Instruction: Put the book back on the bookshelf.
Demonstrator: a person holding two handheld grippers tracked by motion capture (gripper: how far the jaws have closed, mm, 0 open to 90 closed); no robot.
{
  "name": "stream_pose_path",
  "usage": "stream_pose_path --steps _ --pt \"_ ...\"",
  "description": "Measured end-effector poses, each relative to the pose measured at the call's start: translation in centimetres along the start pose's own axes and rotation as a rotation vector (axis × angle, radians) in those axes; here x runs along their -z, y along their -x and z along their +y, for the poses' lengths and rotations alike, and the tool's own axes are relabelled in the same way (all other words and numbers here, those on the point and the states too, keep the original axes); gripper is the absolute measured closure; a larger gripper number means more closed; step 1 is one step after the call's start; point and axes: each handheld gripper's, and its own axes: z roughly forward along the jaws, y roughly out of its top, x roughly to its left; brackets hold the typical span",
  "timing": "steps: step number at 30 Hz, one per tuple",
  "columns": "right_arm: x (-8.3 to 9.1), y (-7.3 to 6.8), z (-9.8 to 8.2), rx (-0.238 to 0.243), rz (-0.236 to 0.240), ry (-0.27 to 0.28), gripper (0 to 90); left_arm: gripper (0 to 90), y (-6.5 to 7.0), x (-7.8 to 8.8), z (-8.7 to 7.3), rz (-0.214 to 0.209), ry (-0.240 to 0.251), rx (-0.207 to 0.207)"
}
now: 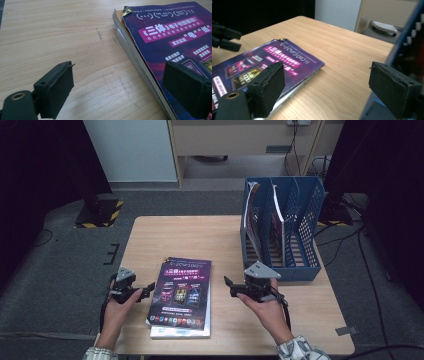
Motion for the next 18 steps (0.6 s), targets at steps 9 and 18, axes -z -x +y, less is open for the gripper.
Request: stream_pose_path --steps 9,18 --pt "-3.7 -3.4 0.4 0.058 0.106 -0.033 16.8 14.3 0.5 1.4 0.1 -0.012 0.029 0.010" --pt "-7.8 -5.5 0.7 0.094 0.167 -0.062 22.2 16.7 1.3 1.7 0.5 -0.015 0.039 -0.005"
